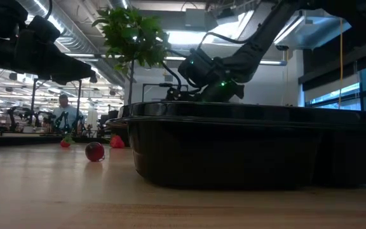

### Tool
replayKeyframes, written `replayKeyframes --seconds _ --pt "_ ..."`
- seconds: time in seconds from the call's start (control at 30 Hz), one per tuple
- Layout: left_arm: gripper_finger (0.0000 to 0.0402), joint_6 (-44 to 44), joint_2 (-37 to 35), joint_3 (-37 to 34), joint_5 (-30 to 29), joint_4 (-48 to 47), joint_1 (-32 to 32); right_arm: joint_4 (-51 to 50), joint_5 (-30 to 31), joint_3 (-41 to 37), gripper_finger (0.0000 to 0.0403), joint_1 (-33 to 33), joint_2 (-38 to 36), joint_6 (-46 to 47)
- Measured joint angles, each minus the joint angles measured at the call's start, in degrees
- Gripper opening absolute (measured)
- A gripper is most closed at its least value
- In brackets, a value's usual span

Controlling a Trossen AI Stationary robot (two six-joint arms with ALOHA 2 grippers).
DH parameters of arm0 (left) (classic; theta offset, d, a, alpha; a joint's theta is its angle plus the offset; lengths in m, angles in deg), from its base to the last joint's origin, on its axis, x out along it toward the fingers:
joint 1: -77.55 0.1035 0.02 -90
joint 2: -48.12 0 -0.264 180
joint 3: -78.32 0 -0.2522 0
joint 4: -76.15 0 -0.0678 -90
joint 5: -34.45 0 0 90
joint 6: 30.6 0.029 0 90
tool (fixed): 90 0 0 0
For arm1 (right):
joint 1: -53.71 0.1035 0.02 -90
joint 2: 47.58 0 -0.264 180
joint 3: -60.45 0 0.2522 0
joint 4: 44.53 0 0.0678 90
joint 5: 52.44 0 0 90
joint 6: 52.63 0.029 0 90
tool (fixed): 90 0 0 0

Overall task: Pick and placing Produce into tupperware
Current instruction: Put the top blackberry into the left side of the black container

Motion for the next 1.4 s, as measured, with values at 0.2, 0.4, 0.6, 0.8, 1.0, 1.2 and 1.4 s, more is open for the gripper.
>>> replayKeyframes --seconds 0.2,0.4,0.6,0.8,1.0,1.2,1.4 --pt "0.0186 -0.03 0.0 0.0 0.0 0.0 0.0 0.06 0.02 -1.12 0.0254 0.02 -0.16 1.34" --pt "0.0186 -0.09 0.0 0.0 0.0 0.0 0.0 -0.09 0.0 -1.32 0.0214 0.05 -0.18 1.37" --pt "0.0186 -0.15 0.0 0.0 0.0 0.0 0.0 -0.42 -0.35 -1.36 0.0147 0.09 -0.2 1.17" --pt "0.0186 -0.17 0.0 0.0 0.0 0.0 0.0 -0.29 -0.3 -1.44 0.0117 0.09 -0.22 1.08" --pt "0.0186 -1.02 0.01 0.0 0.0 -0.01 0.01 -1.72 0.31 -1.68 0.0121 0.4 -1.9 1.67" --pt "0.0186 -1.07 0.0 0.0 0.0 -0.02 0.02 -8.73 0.41 -1.59 0.0117 2.55 -12.32 2.76" --pt "0.0186 -1.07 0.02 0.0 0.0 -0.02 0.0 -23.05 -0.76 -0.27 0.0118 7.83 -25.77 7.14"
